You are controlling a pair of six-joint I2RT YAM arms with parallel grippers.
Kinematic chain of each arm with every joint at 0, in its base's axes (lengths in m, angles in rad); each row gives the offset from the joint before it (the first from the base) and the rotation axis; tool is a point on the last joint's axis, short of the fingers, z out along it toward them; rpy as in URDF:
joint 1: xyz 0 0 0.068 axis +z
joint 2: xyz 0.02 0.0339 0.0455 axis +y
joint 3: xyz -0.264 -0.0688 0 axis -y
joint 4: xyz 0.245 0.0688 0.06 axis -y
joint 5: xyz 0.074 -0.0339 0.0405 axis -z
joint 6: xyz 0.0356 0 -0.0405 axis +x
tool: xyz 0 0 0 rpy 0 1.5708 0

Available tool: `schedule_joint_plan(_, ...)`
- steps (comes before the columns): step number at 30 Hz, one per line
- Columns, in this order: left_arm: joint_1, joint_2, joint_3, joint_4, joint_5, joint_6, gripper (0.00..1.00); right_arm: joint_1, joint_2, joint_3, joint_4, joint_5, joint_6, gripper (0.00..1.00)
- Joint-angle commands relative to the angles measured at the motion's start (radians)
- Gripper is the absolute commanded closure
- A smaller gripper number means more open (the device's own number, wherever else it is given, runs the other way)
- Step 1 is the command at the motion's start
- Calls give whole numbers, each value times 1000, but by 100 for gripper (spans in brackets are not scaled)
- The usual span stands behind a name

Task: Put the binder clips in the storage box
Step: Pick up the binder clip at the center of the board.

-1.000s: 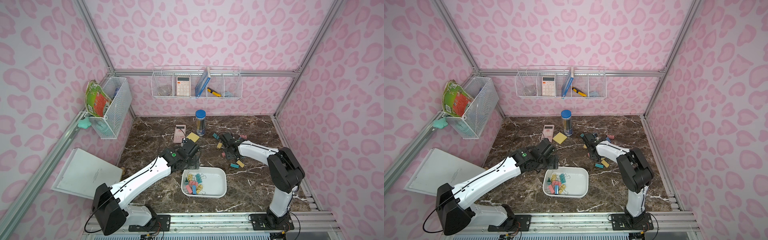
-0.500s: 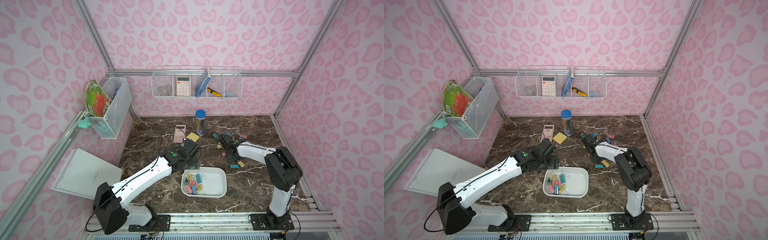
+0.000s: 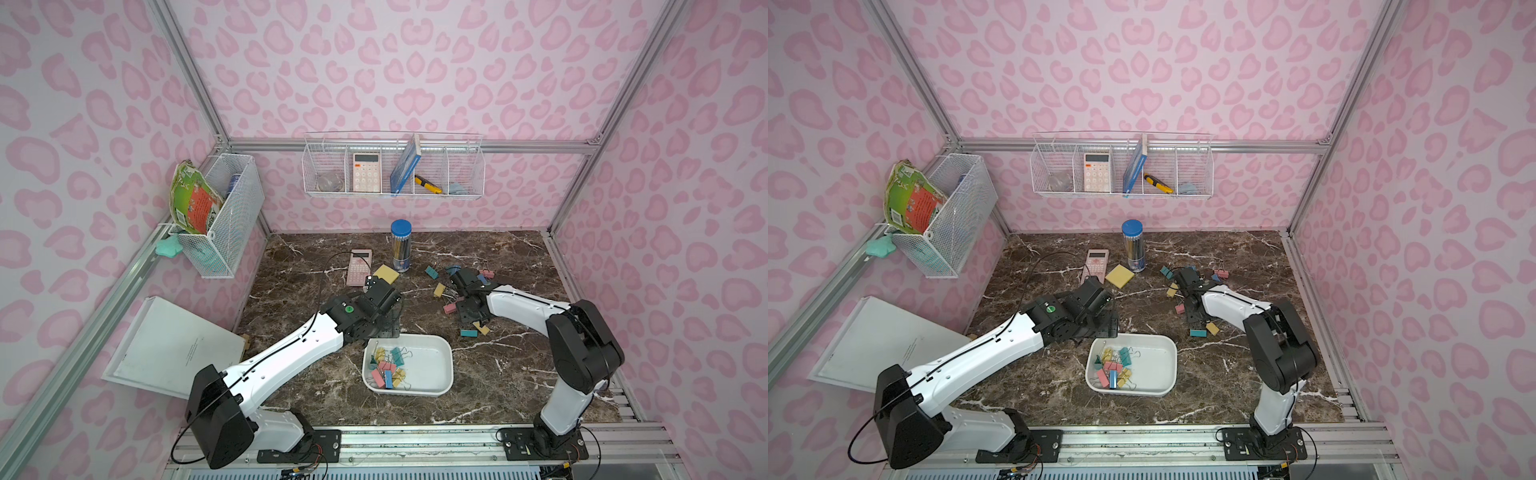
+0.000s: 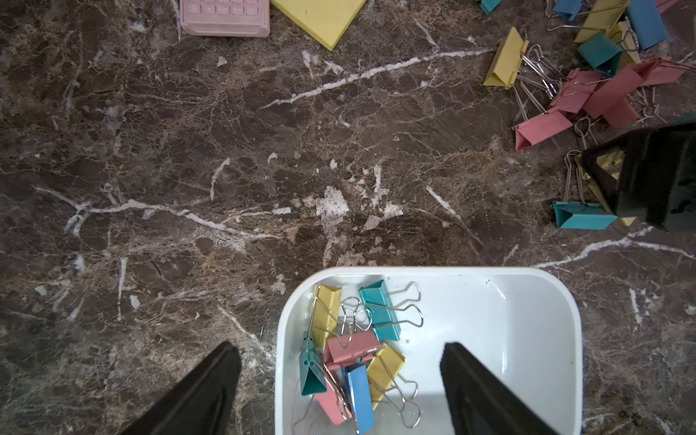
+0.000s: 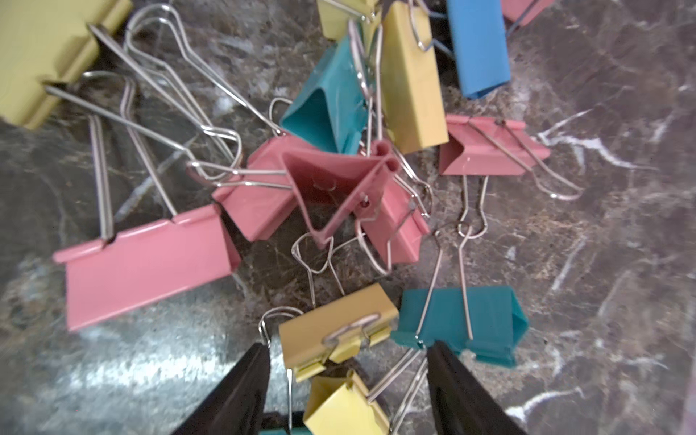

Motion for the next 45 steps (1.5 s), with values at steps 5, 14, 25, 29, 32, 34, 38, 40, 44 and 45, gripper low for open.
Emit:
schedule_joint_plan(5,1,8,6,4,6,1,11,-106,-24,-44,129,-296,-124,35)
schedule_joint_plan(14,1,10,4,3,13,2,10,-108,8,-45,145,-292,-189,26)
schedule_joint_plan(25,1,16,13,9,19,7,10,-115,36,-50,160,-266,-163,23)
schedule_joint_plan(29,0,14,15,8,17,9,9,-116,-4,-62,175,-297,-158,20)
schedule_joint_plan(32,1,17,19,8,17,10,9,-130,-9,-62,184,-325,-159,24)
schedule_joint_plan(34,1,18,22,8,17,12,9,-137,4,-62,188,-331,-160,29)
schedule_joint_plan(38,1,13,19,6,13,13,9,-139,24,-62,185,-328,-155,33)
schedule_joint_plan(40,1,12,18,6,12,12,9,-139,24,-65,189,-322,-146,36)
schedule_joint_plan(44,0,15,22,6,12,13,9,-142,13,-62,188,-324,-120,43)
schedule_joint_plan(45,1,14,23,5,10,12,8,-142,1,-64,189,-325,-111,45)
